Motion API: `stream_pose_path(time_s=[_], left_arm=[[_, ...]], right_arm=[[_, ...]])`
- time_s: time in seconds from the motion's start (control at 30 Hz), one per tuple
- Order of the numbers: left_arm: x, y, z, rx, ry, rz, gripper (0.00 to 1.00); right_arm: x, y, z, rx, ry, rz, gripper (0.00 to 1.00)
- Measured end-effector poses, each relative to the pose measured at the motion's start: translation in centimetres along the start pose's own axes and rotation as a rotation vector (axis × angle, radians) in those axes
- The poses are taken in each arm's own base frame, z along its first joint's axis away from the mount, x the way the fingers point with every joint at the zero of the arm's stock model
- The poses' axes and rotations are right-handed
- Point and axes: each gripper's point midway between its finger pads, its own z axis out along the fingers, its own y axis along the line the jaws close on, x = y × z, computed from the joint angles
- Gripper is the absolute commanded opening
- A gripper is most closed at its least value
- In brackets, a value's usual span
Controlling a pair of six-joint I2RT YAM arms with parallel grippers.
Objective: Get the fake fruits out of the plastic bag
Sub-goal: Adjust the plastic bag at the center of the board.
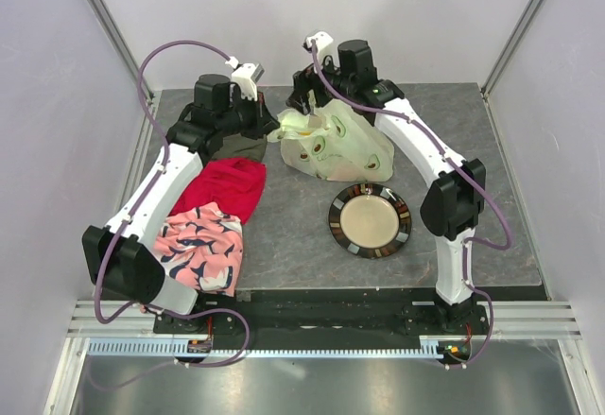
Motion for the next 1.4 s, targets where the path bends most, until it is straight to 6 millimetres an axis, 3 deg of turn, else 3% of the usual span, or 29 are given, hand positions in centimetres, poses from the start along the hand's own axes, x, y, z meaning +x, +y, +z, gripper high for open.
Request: stream_pose_path(time_s=[0.1,0.2,0.23,0.3,0.4,0.57,0.7,0.77,0.83,0.97,1.1,1.17,1.23,1.33,1.4], left_arm=[[-0.1,0.5,-0.1,-0.012,-0.003,-0.016,0.02],[-0.3,1.3,-0.1,-0.023,-0.007,-0.033,0.02],[-0.3,1.7,0.3,-0.026,-0.002,-0.042,0.02],[-1.0,2.5,1.4,-0.019,0.003,-0.062,0.02],[-3.5,4.3,5.0,0.000,-0.006,-0.089,0.02],[-8.0,7.1,11.1,0.036,-0.068,-0.077,0.02],[-11.9,7.9,13.8,0.057,-0.182,-0.019,0.02],[-14.5,7.8,13.7,0.053,-0.259,0.019,0.02],[-17.2,7.4,12.9,0.044,-0.341,0.062,0.02],[-23.7,5.1,9.1,0.051,-0.542,0.181,0.02],[-26.9,2.6,5.2,0.065,-0.635,0.265,0.02],[-27.4,1.5,3.5,0.078,-0.645,0.296,0.02],[-26.2,0.5,2.2,0.097,-0.610,0.314,0.02],[-21.2,-0.5,0.8,0.141,-0.489,0.289,0.02],[-15.9,-0.9,0.4,0.178,-0.378,0.247,0.02]], right_arm=[[1.2,0.8,0.3,-0.013,0.038,-0.001,0.56],[1.6,-0.4,0.2,0.069,0.057,-0.027,0.02],[1.7,-1.1,0.2,0.109,0.060,-0.038,0.00],[1.6,-2.8,-0.2,0.187,0.064,-0.057,0.00],[0.4,-5.8,-0.9,0.288,0.045,-0.082,0.00],[-5.2,-14.8,-2.2,0.501,-0.121,-0.158,0.00],[-6.8,-21.3,-4.0,0.660,-0.220,-0.204,0.00],[-7.4,-23.2,-4.6,0.716,-0.262,-0.222,0.00],[-9.0,-23.9,-5.0,0.748,-0.324,-0.242,0.00],[-13.1,-22.6,-6.2,0.765,-0.459,-0.298,0.00],[-17.6,-20.5,-9.4,0.782,-0.569,-0.365,0.00],[-19.0,-19.7,-11.5,0.793,-0.597,-0.380,0.00],[-18.9,-19.1,-13.8,0.806,-0.582,-0.377,0.00],[-15.2,-18.6,-16.5,0.813,-0.489,-0.351,0.00],[-10.0,-17.8,-17.8,0.807,-0.389,-0.306,0.00]])
